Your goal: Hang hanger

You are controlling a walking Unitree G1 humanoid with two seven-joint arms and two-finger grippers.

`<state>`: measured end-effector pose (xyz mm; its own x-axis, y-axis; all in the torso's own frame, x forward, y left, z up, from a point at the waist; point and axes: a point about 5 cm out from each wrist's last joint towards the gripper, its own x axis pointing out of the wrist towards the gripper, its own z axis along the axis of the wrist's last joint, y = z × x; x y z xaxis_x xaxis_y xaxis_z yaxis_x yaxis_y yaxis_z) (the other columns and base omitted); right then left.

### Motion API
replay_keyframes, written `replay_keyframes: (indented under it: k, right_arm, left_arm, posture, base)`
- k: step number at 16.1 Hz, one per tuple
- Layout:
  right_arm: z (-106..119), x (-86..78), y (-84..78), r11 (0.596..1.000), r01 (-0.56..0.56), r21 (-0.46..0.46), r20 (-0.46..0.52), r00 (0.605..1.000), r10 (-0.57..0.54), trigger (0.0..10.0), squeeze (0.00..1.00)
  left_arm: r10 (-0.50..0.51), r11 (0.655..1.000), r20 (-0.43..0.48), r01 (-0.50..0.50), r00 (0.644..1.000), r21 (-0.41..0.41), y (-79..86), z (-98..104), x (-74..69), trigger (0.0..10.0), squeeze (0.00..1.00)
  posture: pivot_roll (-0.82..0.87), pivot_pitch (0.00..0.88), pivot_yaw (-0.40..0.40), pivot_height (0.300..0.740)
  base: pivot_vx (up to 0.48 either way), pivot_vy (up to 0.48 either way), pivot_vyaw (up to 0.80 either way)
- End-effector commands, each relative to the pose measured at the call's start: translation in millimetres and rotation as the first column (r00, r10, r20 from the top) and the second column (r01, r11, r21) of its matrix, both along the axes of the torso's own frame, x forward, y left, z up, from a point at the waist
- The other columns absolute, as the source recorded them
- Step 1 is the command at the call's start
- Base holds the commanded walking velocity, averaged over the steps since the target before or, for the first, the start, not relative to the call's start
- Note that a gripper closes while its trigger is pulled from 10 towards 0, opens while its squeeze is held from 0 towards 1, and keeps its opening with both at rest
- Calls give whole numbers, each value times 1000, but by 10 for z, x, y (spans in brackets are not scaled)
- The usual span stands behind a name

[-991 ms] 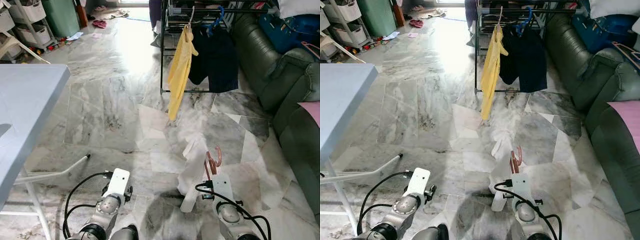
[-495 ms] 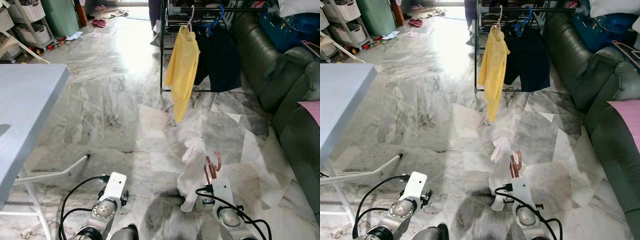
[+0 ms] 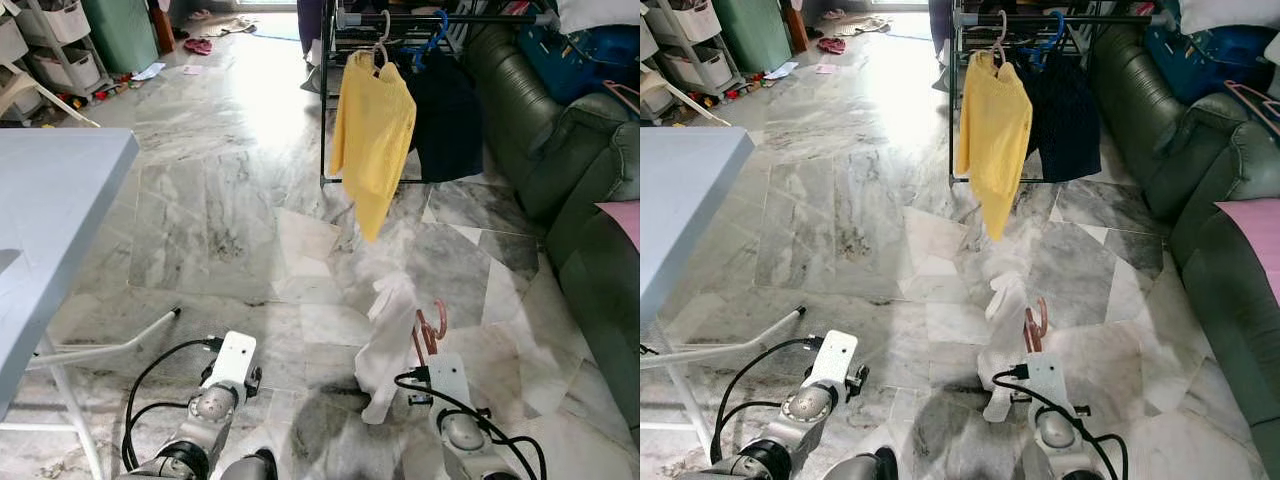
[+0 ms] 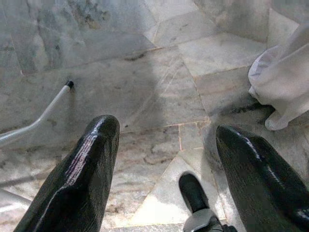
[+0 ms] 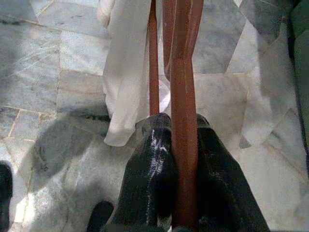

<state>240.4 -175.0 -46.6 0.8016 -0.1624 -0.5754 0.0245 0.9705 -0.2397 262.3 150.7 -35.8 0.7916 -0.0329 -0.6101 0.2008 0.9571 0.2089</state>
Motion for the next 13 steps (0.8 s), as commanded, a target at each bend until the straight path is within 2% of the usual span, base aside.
replay_keyframes:
  k: [1,13]
  right_arm:
    - [0,1,1,1000,-1,-8,-1,1000,1,10000,0]
    - [-27,-33,24,1000,-12,-1,-15,1000,12,10000,0]
  left_arm:
    - [8,1000,-12,-8,1000,5,19,-14,-14,10000,0]
    - [0,999,-55,3,999,42,66,-109,-142,10000,0]
  posture:
    - [-56,78,20,740]
    - [-55,80,18,740]
  base:
    - [0,0,0]
    - [0,0,0]
